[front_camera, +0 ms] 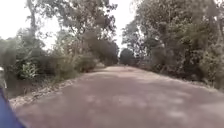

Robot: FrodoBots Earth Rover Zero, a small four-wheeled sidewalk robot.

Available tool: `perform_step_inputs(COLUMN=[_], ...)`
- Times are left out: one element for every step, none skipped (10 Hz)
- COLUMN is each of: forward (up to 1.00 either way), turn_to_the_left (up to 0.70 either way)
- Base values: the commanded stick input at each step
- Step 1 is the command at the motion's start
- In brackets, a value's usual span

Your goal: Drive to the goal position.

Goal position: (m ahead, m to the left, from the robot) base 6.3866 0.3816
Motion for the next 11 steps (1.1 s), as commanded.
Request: perform_step_inputs(forward=[0.70,0.70,0.70,0.70,0.70,0.70,0.70,0.70,0.70,0.70,0.70], turn_to_the_left=[0.00,0.00,0.00,0.00,0.00,0.00,0.00,0.00,0.00,0.00,0.00])
